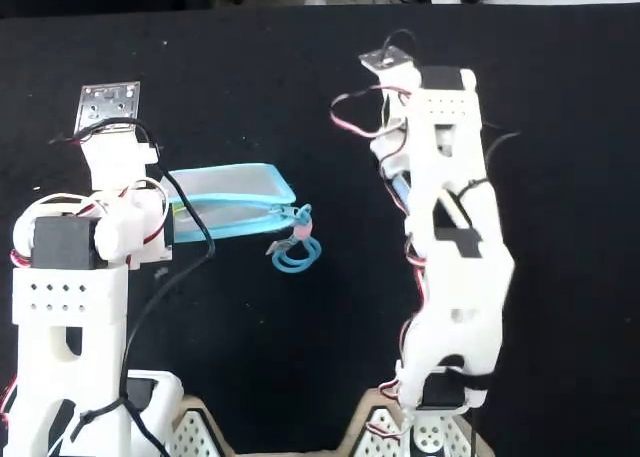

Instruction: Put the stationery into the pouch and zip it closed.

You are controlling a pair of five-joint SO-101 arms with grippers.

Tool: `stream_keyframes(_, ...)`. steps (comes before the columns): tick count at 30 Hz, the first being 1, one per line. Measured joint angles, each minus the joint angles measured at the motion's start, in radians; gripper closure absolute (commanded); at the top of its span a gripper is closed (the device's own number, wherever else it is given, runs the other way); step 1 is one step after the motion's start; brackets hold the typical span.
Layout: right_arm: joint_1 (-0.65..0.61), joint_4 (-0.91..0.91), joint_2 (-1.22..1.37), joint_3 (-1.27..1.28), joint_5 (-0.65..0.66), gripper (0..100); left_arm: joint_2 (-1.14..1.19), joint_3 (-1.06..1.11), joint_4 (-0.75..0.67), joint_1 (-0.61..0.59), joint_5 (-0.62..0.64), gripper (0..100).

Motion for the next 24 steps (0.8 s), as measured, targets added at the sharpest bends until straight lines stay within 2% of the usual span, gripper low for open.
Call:
stream_keyframes(7, -0.031, -0.361, -0.393, 0.638, 0.038, 98.7, 0.000, 0.000, 0.000, 0.000, 0.000, 97)
stream_keyframes(13, -0.118, -0.466, -0.684, 1.039, 0.077, 98.7, 0.000, 0.000, 0.000, 0.000, 0.000, 97)
stream_keyframes(16, -0.150, -0.466, -0.778, 1.146, 0.077, 96.2, 0.000, 0.000, 0.000, 0.000, 0.000, 97)
stream_keyframes(21, -0.172, -0.468, -0.812, 1.200, 0.077, 78.8, 0.000, 0.000, 0.000, 0.000, 0.000, 97)
stream_keyframes(24, -0.172, -0.468, -0.812, 1.201, 0.077, 78.6, 0.000, 0.000, 0.000, 0.000, 0.000, 97)
